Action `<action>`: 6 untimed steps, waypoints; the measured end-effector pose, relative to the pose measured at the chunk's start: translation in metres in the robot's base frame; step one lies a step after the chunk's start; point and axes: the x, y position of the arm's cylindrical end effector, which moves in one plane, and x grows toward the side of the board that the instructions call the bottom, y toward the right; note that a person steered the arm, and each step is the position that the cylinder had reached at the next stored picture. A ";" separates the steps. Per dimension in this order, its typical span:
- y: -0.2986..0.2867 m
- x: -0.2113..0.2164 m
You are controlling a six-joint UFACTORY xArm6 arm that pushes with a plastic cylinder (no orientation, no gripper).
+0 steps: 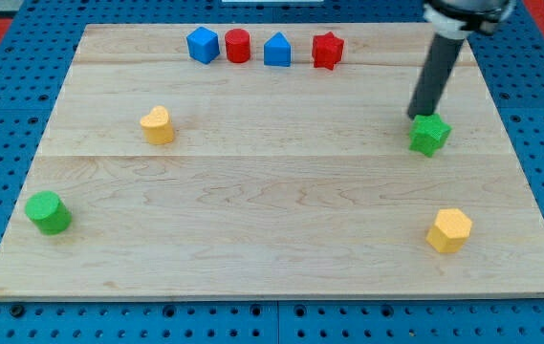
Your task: Move the green star towards the centre of the board
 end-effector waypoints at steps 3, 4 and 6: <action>0.019 0.058; -0.077 0.066; -0.013 0.045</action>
